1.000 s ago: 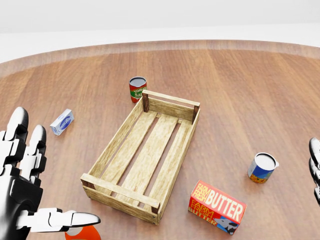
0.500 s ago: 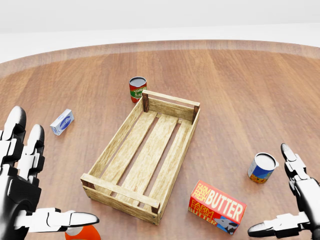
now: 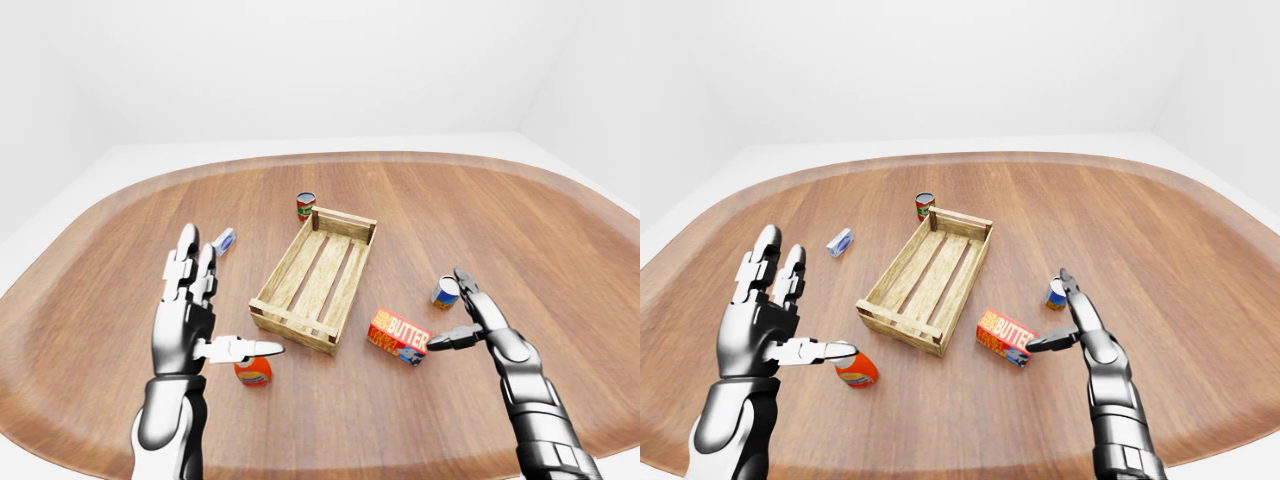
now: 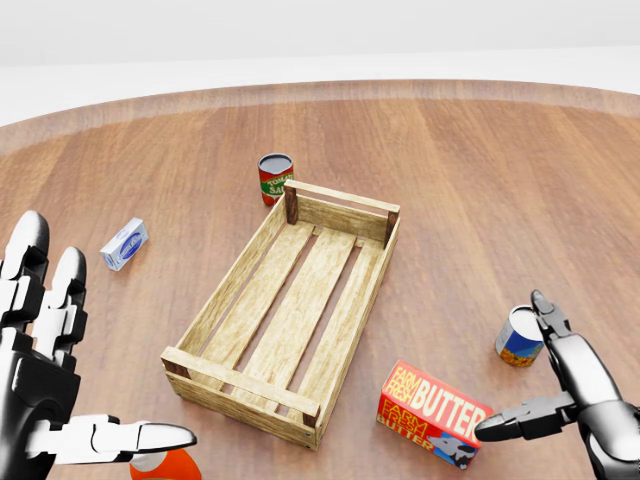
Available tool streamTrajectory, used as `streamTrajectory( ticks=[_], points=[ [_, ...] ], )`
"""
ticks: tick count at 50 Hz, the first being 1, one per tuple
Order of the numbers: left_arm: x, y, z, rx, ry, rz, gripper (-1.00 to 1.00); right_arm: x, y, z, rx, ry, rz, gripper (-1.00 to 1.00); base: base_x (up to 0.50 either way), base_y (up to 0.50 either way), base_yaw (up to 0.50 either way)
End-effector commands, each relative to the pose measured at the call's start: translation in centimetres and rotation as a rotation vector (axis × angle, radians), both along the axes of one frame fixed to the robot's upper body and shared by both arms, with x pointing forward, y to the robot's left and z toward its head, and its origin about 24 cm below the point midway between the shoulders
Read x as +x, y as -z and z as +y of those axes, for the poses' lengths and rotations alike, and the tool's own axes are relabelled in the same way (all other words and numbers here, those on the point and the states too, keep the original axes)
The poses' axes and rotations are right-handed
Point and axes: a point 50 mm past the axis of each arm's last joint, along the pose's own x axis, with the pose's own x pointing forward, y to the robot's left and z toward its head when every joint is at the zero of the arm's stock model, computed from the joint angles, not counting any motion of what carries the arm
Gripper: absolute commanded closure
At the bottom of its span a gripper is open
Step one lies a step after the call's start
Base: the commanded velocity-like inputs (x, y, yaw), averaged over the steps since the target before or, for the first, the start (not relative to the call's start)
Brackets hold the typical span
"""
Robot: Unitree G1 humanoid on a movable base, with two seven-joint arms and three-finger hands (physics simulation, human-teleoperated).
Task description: Pick up the butter and put it in the tray.
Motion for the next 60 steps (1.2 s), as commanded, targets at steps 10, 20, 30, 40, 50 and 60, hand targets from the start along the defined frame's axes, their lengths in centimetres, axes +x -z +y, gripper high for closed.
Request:
streamTrajectory(
  ticks=[10, 20, 30, 40, 50, 60],
  points=[
    [0.0, -0.1, 0.1, -0.001, -0.003, -0.004, -1.0, 0.7, 2.6, 0.3, 0.005, 0.018, 0.132, -1.0, 0.0, 0.0, 0.0],
    [0.2, 0.1, 0.1, -0.002, -0.004, 0.003, -1.0, 0.5, 3.8, 0.3, 0.009, 0.029, 0.196, -1.0, 0.0, 0.0, 0.0],
    [0.1, -0.1, 0.2, -0.003, -0.006, -0.003, -1.0, 0.6, 4.5, 1.0, 0.001, 0.015, 0.224, -1.0, 0.0, 0.0, 0.0],
    [0.2, 0.0, 0.2, -0.003, -0.007, -0.002, -1.0, 1.0, 4.3, 1.8, -0.02, -0.016, 0.219, -1.0, 0.0, 0.0, 0.0],
    [0.2, -0.1, 0.3, -0.006, -0.008, -0.004, -1.0, 0.8, 5.2, 2.3, -0.017, -0.025, 0.265, -1.0, 0.0, 0.0, 0.0],
    [0.3, 0.0, 0.5, -0.007, -0.014, -0.004, -1.0, 0.4, 6.1, 2.3, -0.007, -0.019, 0.311, -1.0, 0.0, 0.0, 0.0]
  ],
)
